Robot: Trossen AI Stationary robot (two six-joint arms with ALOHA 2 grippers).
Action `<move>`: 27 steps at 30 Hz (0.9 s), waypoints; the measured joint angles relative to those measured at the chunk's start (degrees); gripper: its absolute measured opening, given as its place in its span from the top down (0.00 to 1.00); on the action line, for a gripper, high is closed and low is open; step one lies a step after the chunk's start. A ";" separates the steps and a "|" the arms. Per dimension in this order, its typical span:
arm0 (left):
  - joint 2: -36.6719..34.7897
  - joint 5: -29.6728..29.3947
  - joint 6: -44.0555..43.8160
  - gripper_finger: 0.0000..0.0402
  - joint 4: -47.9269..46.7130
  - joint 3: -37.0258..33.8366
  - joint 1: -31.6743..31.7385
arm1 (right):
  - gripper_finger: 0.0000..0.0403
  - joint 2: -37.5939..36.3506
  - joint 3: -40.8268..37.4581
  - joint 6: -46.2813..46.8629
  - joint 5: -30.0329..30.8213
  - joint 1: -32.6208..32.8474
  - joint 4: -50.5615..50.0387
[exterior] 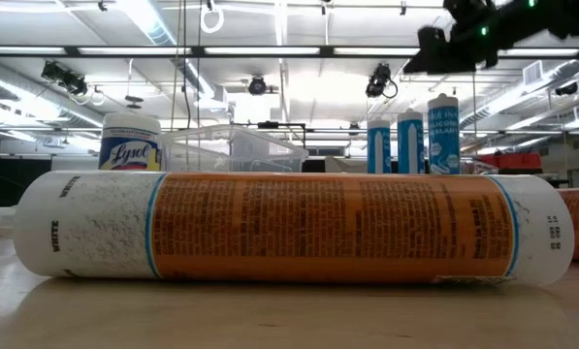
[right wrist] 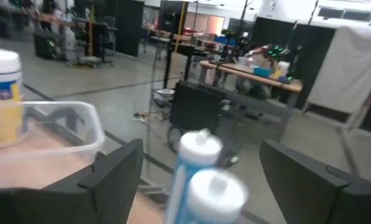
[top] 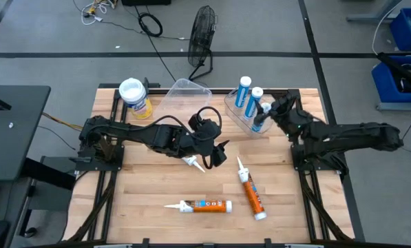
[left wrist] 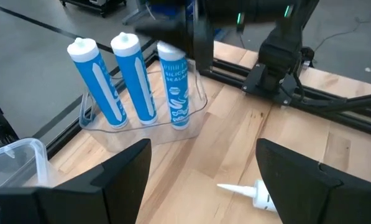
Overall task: Pick & place silicon tubes, Sealant and Lysol wipes
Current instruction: Put the bottom right orange sealant into the left transparent bin
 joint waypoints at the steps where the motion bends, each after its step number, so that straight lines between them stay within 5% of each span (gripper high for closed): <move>1: 0.00 0.14 -0.53 0.26 -0.45 0.00 0.00 | 0.19 -0.30 2.35 -1.19 0.47 0.00 -3.14; 6: -0.05 5.49 -1.23 0.26 -2.22 0.00 0.17 | 0.19 -1.49 16.04 3.52 -1.64 0.22 -21.36; 16: -0.31 21.53 4.70 0.26 -5.56 0.00 0.15 | 0.19 2.37 40.21 20.27 -36.19 4.81 -58.73; 21: -0.31 23.08 4.76 0.26 -8.68 0.00 0.17 | 0.20 6.64 42.26 31.22 -40.00 12.78 -66.58; 27: -0.31 22.13 2.11 0.26 -13.03 0.00 0.62 | 0.24 15.91 42.22 46.08 -37.43 25.57 -76.18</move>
